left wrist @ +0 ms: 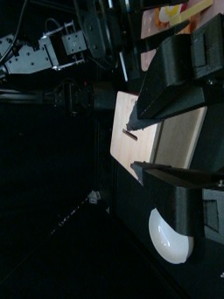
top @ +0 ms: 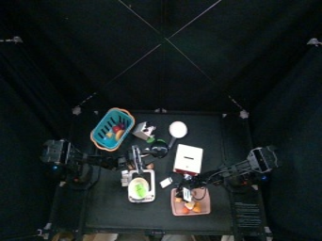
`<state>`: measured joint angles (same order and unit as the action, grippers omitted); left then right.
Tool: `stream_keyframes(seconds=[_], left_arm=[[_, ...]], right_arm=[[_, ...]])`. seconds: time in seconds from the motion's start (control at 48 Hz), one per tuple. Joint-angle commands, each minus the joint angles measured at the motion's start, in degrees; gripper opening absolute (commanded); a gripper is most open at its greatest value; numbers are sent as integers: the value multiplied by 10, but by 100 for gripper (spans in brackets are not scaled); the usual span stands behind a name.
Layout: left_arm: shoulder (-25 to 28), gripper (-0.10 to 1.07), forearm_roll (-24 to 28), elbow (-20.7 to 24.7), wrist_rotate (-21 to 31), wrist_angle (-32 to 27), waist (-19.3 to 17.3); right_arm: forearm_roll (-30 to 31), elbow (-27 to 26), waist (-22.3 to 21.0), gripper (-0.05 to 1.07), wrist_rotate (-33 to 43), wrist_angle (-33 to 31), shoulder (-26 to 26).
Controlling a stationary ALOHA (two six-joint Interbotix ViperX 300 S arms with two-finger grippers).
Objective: Place egg block on plaet
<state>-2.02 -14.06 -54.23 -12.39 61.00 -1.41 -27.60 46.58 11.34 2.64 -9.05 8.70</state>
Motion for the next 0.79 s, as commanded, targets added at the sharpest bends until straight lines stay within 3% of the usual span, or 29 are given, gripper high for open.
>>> stream_keyframes(seconds=[0.0,0.646,0.771], left_arm=[[-3,76,0,12,-1,2,1],[-3,76,0,12,0,2,1],[-3,76,0,14,9,-4,11]], right_arm=[[7,-10,-7,73,-2,5,35],[-3,12,-19,73,1,8,66],[-59,19,-26,73,4,-17,72]])
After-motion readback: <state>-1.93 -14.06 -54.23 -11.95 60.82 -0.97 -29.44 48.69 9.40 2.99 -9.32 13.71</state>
